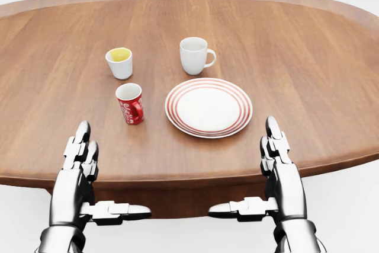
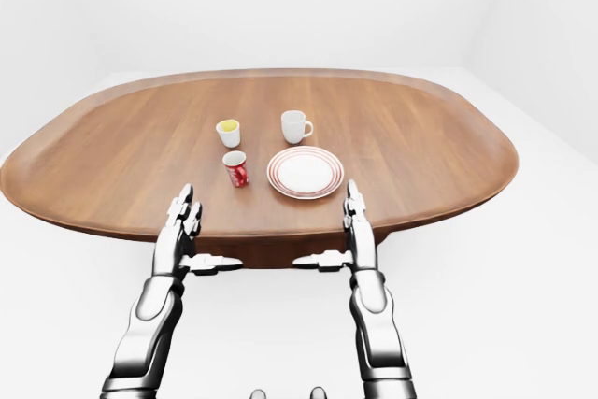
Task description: Pick up the red mug and put it on the plate
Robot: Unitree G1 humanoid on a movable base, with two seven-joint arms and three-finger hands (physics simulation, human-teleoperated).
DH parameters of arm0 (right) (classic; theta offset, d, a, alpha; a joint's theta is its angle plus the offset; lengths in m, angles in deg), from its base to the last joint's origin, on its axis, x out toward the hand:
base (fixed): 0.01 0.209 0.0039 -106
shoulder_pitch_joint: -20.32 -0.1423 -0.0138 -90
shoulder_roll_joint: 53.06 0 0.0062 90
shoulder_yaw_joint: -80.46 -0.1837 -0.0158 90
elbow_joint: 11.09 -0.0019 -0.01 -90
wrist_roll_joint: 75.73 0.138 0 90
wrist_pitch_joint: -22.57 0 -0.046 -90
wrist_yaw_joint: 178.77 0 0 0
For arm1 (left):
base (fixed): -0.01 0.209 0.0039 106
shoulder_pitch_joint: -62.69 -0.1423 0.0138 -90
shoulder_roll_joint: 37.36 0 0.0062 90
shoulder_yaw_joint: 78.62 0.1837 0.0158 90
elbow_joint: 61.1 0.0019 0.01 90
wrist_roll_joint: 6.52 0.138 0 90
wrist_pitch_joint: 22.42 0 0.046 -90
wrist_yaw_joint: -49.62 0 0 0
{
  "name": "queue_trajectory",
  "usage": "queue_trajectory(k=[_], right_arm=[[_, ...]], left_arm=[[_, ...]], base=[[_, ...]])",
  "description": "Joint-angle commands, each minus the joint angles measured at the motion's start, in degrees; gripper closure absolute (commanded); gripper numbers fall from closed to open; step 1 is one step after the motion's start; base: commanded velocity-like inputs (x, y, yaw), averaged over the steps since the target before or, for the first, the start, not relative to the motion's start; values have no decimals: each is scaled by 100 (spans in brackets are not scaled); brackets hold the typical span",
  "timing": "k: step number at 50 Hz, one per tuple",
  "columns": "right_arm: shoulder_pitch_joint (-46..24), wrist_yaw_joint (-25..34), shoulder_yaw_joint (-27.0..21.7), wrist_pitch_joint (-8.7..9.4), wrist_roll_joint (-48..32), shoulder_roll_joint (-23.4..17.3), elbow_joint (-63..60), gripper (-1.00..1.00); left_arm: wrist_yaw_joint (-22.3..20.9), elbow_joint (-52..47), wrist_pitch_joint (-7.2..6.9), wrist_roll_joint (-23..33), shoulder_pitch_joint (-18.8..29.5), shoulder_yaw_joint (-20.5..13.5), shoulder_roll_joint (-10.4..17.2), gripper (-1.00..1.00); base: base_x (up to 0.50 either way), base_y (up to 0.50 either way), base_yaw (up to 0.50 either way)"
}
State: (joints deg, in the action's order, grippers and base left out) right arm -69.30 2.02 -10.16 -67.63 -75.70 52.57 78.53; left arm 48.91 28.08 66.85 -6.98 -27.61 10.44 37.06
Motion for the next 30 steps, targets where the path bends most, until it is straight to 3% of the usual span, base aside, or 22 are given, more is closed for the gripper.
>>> queue_trajectory(k=[1,3,10,24,30], right_arm=[[91,105,-63,-45,-62,-44,-131,-100],[106,126,-49,-55,-59,-36,-152,-100],[134,99,-106,-127,-55,-52,-201,-100],[117,72,-85,-117,-167,-52,-157,-100],[98,60,-84,-119,-197,-55,-108,-100]], left_arm=[[-111,-172,-125,-77,-61,-163,68,-100],[-88,-126,-93,-60,-43,-166,66,-100],[-69,-241,-198,-83,-91,-153,57,-100],[-35,-263,-106,-3,-133,-118,42,-100],[-60,-376,-128,9,-201,-96,39,-100]], base=[[0,0,0],[0,0,0],[0,0,0],[0,0,0],[0,18,0]])
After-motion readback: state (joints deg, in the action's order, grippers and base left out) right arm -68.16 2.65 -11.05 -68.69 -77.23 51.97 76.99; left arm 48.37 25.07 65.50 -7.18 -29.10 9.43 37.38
